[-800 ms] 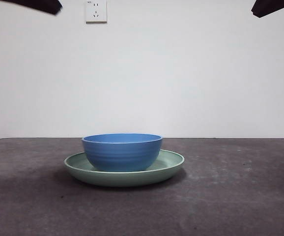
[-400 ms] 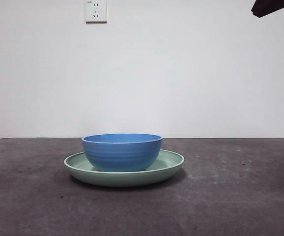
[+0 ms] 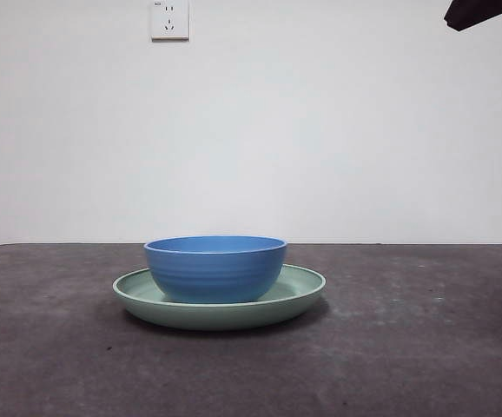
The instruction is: Pick up the blue bowl, put it on the green plate, put it on desk
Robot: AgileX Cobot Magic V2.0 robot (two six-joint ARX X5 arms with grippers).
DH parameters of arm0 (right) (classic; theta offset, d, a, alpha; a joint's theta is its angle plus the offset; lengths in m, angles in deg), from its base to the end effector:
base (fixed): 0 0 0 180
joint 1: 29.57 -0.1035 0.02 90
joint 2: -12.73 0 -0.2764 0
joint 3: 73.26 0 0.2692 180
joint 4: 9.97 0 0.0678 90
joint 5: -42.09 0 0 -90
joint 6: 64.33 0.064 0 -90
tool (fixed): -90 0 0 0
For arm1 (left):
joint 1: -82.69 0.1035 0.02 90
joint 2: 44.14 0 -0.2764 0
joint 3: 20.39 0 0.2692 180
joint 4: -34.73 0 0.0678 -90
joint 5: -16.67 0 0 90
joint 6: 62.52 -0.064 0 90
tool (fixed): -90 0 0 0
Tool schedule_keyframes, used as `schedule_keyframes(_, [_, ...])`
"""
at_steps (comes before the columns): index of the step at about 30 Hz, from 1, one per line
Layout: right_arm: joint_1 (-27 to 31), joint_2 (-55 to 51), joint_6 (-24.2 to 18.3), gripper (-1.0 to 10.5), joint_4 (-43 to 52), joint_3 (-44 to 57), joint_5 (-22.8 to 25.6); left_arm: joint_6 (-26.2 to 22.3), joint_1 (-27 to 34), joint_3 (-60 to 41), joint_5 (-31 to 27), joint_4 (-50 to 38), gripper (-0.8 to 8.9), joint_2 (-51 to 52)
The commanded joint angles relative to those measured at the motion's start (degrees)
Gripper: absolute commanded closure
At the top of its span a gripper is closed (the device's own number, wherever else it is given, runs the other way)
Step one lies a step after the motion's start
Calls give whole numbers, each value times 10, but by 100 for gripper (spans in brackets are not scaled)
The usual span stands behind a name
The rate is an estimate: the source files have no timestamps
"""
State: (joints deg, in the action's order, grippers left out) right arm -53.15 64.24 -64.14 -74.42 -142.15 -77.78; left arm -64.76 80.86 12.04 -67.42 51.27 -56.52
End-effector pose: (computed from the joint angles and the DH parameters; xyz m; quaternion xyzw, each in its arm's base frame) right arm 0.1603 0.1048 0.3100 0.0233 0.3994 0.4116 0.8188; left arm 0.1338 -0.0109 0.2631 0.0206 -0.0319 -0.0669 0.9970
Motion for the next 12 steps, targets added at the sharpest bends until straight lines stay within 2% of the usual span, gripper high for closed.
schedule_keyframes(1, [-3, 4, -7, 936, 5, -10, -2, -3, 6, -41, -2, -5, 805, 29])
schedule_keyframes(12, [-3, 4, -7, 936, 6, -10, -2, 4, 8, -150, -20, 2, 805, 113])
